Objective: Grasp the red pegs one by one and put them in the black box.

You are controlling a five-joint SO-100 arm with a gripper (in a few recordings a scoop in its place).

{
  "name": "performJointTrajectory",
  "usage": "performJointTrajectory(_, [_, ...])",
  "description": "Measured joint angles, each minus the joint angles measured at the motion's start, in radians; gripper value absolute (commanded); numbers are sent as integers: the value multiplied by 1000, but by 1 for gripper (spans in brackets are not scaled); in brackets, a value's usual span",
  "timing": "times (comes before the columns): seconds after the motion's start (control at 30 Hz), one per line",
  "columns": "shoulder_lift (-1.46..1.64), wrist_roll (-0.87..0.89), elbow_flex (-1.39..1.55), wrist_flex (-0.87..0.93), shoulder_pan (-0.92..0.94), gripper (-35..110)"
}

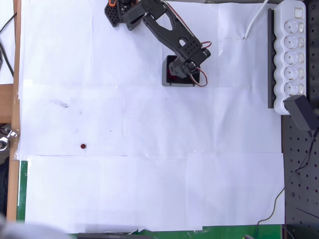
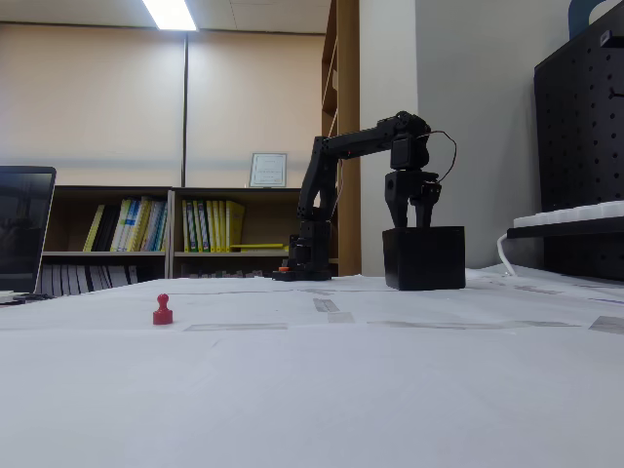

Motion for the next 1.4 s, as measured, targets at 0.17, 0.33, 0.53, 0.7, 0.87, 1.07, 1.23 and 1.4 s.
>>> performJointTrajectory(0.17, [-8,-6,186,87,46,16])
performJointTrajectory(0.33, [-150,133,149,5,239,16])
performJointTrajectory(0.53, [-278,472,-400,-462,675,16])
performJointTrajectory(0.7, [-264,584,-592,-919,897,16])
performJointTrajectory(0.87, [-187,538,-600,-1124,942,16])
performJointTrajectory(1.07, [-18,554,-617,-1436,1003,16])
performJointTrajectory(1.23, [175,555,-589,-1635,1035,16])
performJointTrajectory(1.4, [304,557,-477,-1706,1058,16])
